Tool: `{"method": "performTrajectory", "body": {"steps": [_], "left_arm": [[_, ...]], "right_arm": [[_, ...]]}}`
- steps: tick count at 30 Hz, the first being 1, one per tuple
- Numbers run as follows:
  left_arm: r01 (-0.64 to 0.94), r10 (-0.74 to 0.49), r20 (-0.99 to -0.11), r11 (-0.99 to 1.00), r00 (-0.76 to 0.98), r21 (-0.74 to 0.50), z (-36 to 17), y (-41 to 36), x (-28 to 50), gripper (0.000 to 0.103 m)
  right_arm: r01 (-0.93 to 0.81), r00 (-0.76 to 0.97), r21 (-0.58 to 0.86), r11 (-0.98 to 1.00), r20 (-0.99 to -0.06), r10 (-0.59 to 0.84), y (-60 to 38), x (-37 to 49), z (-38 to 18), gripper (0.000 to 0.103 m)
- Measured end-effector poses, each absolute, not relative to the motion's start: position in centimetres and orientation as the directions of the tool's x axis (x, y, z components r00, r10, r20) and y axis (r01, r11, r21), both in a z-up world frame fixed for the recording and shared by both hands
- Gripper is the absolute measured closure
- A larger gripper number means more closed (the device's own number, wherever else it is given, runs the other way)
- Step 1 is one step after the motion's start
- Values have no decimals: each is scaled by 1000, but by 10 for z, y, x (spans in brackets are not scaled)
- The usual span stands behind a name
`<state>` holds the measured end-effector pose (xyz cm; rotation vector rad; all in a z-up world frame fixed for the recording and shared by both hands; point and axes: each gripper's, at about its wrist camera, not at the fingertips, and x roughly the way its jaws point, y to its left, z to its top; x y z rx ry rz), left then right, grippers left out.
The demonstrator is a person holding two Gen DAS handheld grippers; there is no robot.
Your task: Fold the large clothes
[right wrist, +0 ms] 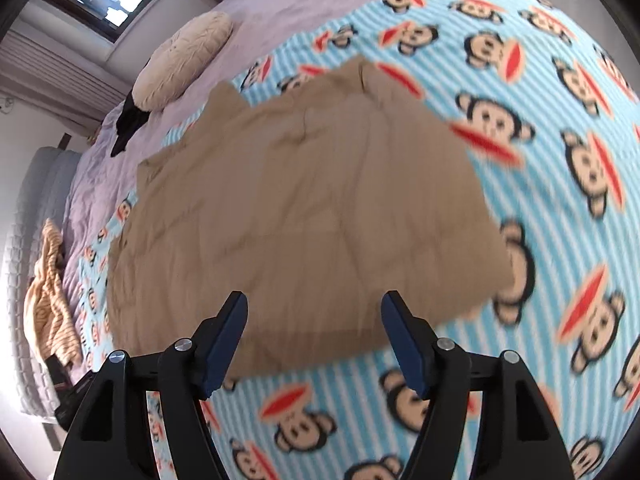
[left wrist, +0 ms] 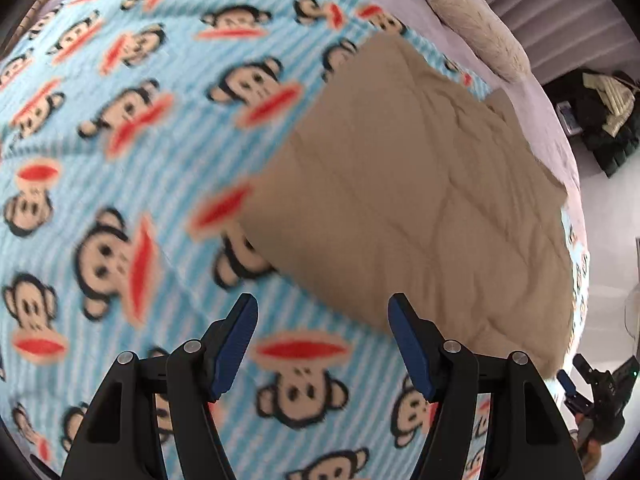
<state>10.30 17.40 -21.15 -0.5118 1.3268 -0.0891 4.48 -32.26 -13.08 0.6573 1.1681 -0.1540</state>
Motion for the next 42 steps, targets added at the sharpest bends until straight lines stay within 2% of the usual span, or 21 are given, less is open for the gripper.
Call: {"method": "performTrajectory", "body": {"steps": [5, 8, 9, 10, 11, 16, 21, 23, 24, 27, 32, 35, 42], "left_arm": [[-160, -363, -902, 901, 232, -404, -219, 150, 93, 34], [-138, -324, -912, 921, 253, -365, -219, 139, 88, 1], [-133, -312, -911, 925, 269, -356, -218, 137, 87, 1], [-119, -311, -908, 928, 279, -354, -218, 132, 87, 1], [-111, -314, -906, 928, 283, -356, -218, 129, 86, 1], [-106, -334, -895, 920, 295, -378, -221, 120, 87, 1], [-148, -382, -875, 887, 296, -437, -223, 129, 97, 1], [-166, -399, -869, 874, 294, -457, -227, 136, 101, 1], [-179, -405, -867, 867, 291, -465, -229, 137, 103, 1], [-232, -485, -823, 800, 295, -554, -238, 148, 109, 1], [-289, -552, -767, 715, 327, -637, -248, 161, 116, 1], [-289, -556, -758, 705, 341, -647, -253, 158, 131, 1], [-274, -539, -763, 721, 357, -637, -264, 144, 167, 1]], "right_arm": [[458, 397, 439, 773, -879, 264, -314, 25, -145, 30], [479, 394, 456, 750, -875, 280, -311, 12, -158, 30], [488, 393, 465, 739, -873, 289, -310, 8, -162, 29], [492, 394, 474, 730, -869, 299, -309, 6, -166, 21], [496, 395, 484, 721, -865, 309, -308, 4, -170, 18], [512, 408, 510, 691, -852, 327, -308, -2, -185, 17], [543, 470, 593, 595, -801, 370, -317, -2, -192, 17], [546, 493, 636, 546, -770, 404, -320, 1, -195, 10], [545, 505, 657, 522, -753, 421, -322, 2, -197, 0], [541, 533, 711, 449, -703, 471, -325, 8, -205, 0], [546, 561, 746, 381, -663, 495, -325, 18, -214, 0], [559, 569, 748, 357, -660, 490, -329, 23, -221, 0], [522, 625, 810, 267, -576, 526, -335, 44, -238, 0]]}}
